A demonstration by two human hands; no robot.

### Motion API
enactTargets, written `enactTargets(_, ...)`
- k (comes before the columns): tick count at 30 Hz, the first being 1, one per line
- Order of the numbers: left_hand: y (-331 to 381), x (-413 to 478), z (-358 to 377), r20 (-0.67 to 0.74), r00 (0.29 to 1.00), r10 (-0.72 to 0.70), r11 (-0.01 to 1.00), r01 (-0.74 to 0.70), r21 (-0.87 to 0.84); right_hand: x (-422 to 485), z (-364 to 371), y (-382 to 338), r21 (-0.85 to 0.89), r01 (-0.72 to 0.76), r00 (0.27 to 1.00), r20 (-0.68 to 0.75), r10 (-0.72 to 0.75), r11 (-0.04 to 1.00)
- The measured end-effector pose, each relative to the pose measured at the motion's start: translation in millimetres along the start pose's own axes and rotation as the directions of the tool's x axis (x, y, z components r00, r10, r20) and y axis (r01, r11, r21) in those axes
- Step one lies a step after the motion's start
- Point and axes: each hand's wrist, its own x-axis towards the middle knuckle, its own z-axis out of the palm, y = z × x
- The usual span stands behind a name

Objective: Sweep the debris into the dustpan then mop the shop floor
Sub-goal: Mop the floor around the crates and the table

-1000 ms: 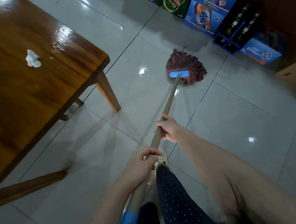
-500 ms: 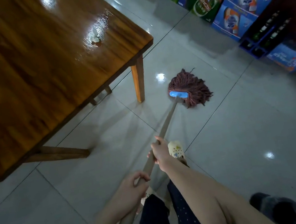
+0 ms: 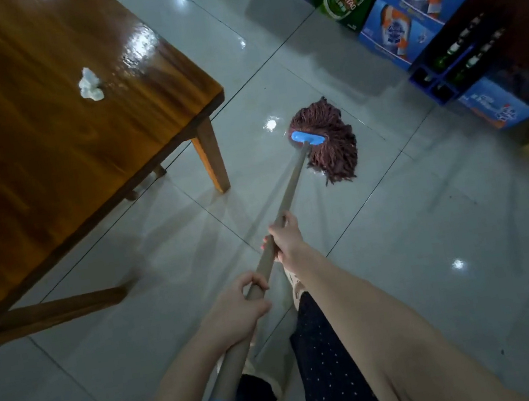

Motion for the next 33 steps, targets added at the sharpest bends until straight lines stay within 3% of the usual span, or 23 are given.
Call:
enactTargets(9,171,139,41,0.048,0.998,0.047,0.997,-0.044,-0.06,104,-55,-184,0.045,0.08,0.996,-0.037,-0.079,0.996)
enactTargets(15,235,206,44,0.031,0.998,0.055,0.989,-0.05,-0.139,152,-68,-265,0.023,0.121,0.992,-0.025,-0.121,0.992)
enactTargets(25,204,171,30,-0.028,1.0,0.013,0.985,-0.018,-0.172,138,-52,-229,-0.008,0.025,1.0,-0.011,-0.025,1.0)
enactTargets(33,141,91,31,-0.07,0.997,0.027,0.972,-0.043,-0.23,77,-37,-152,-0.074,-0.025,1.0,0.009,0.026,0.997)
